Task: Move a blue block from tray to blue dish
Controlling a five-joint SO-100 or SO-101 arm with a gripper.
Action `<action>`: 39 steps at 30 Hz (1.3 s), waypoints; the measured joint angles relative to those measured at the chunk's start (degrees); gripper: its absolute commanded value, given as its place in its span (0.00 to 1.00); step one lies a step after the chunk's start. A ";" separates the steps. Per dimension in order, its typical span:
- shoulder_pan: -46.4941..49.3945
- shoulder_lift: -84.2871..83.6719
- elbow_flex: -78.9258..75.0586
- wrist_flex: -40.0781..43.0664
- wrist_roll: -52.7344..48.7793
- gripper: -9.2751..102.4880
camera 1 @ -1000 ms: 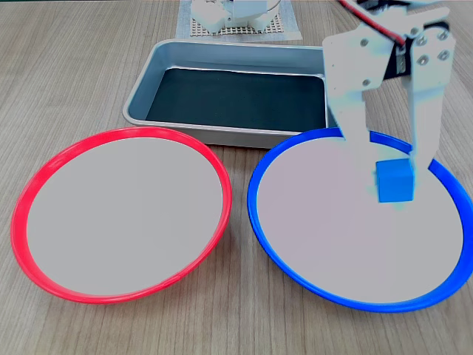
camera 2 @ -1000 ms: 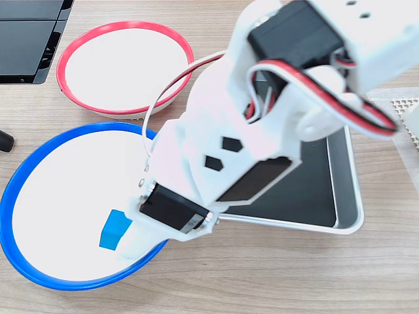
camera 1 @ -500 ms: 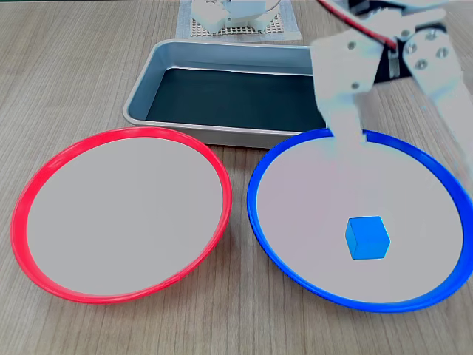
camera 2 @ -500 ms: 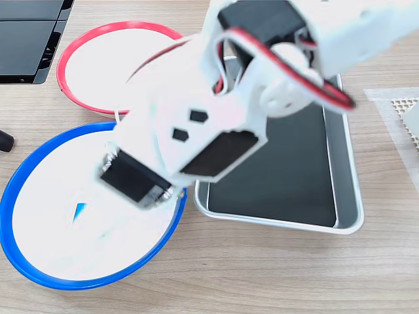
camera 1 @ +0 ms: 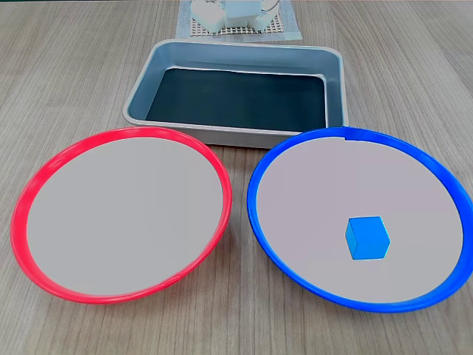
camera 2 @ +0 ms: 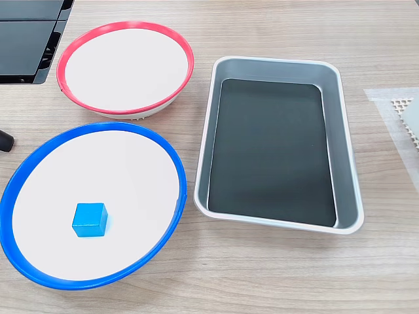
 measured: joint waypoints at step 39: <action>8.96 47.20 41.66 30.32 16.96 0.08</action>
